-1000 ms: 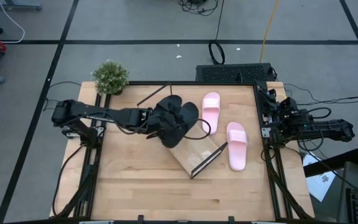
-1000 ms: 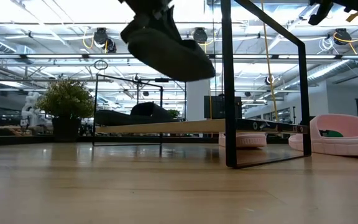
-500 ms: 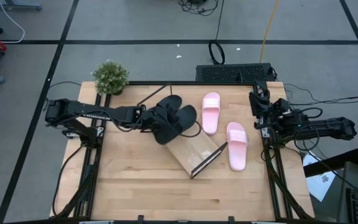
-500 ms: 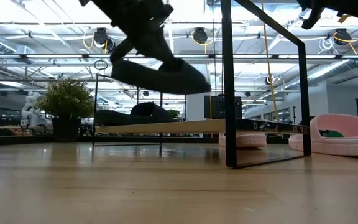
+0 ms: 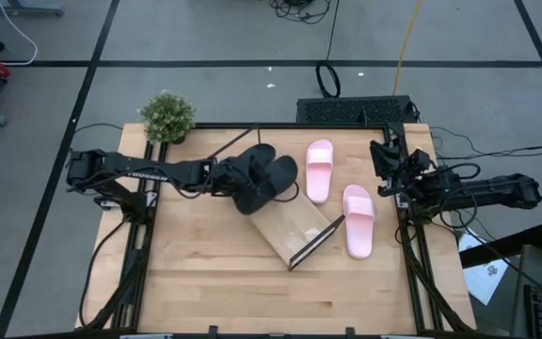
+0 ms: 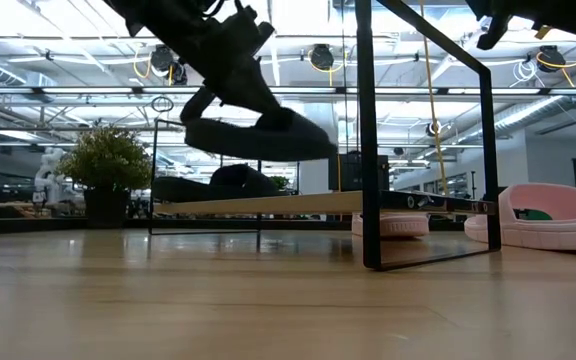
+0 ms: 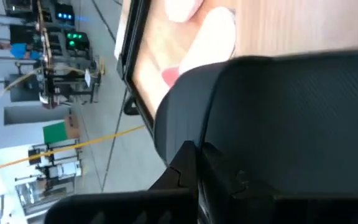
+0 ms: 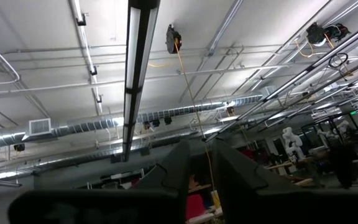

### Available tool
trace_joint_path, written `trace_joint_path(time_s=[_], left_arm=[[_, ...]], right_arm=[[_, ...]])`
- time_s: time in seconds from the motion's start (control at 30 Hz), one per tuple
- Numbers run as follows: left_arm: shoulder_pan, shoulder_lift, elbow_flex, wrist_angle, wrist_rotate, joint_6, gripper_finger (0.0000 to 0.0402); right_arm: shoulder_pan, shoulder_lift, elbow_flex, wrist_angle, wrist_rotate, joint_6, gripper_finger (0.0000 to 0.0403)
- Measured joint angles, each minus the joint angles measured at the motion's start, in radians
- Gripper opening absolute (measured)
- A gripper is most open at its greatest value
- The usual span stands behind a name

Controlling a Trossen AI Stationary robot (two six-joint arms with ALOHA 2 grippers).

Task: Pick and place slides into the shelf
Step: Put the black slipper on the shelf

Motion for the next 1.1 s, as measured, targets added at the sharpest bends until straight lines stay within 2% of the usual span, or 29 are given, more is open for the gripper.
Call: trace_joint_path(time_s=[0.27, 0.6, 1.1], left_arm=[[0.010, 0.004, -0.002, -0.019, 0.053, -0.044, 0.0000], [0.039, 0.074, -0.001, 0.009, 0.022, -0.016, 0.0000], [0.061, 0.077, -0.026, 0.029, 0.070, -0.077, 0.0000]], right_arm=[[0.000, 0.005, 0.000, 0.003, 0.000, 0.000, 0.0059], [0.000, 0.006, 0.000, 0.003, -0.004, 0.000, 0.0059], [0.000, 0.007, 0.000, 0.005, -0.004, 0.000, 0.0059]])
